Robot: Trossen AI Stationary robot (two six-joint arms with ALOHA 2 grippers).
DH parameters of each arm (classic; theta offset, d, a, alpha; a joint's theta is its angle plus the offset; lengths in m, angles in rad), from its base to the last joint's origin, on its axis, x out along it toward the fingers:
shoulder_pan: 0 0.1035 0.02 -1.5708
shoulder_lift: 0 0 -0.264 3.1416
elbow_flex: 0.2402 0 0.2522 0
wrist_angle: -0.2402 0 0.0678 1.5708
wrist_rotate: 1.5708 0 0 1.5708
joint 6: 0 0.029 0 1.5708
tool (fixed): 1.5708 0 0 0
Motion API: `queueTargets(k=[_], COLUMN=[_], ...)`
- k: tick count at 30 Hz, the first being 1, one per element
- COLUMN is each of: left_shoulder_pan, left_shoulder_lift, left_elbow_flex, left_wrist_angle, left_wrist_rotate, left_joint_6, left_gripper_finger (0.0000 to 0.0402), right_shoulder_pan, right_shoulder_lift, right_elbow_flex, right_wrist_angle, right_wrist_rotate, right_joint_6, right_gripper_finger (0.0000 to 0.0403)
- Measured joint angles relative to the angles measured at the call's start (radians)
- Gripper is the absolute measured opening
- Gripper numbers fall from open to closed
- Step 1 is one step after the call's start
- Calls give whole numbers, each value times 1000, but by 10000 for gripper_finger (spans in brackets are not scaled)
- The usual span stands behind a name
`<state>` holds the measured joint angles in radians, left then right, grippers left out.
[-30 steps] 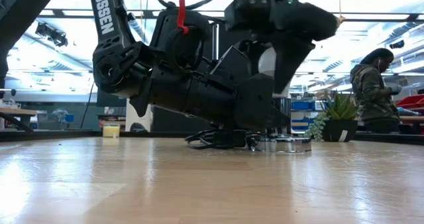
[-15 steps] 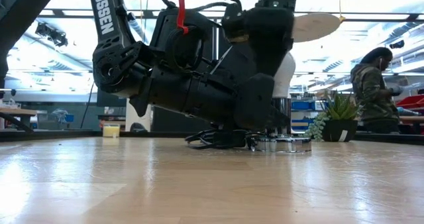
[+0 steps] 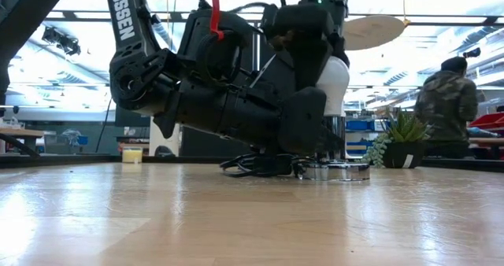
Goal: Screw lightbulb
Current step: Insert the white lightbulb into the metallic lamp
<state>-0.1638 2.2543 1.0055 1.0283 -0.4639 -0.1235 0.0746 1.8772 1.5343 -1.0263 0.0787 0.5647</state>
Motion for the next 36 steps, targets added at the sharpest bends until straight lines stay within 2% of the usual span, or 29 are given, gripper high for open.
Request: queueTargets(k=[10,14,19,24,30,32,36], left_shoulder_pan=[-1,-1,-1,-1,-1,-1,-1], left_shoulder_lift=[0,0,0,0,0,0,0], left_elbow_flex=[-1,-1,-1,-1,-1,-1,-1], left_wrist_angle=[0,0,-1,-1,-2,-2,-2], left_wrist_rotate=[-3,-2,1,1,2,2,2], left_joint_6=[1,2,2,-7,-9,-10,-11], left_gripper_finger=[198,198,198,198,198,198,198], right_shoulder_pan=[-14,-14,-8,13,17,17,17], right_shoulder_lift=[-4,-5,-8,-9,-9,-6,3], right_elbow_flex=[117,166,213,218,218,215,182], right_wrist_angle=[-70,-92,-100,-162,-245,-250,-250], right_wrist_rotate=[-7,-27,-119,-120,-87,-50,-46], right_joint_6=[-224,-431,-743,-1018,-1124,-1175,-1266], right_gripper_finger=[362,375,378,380,397,398,399])
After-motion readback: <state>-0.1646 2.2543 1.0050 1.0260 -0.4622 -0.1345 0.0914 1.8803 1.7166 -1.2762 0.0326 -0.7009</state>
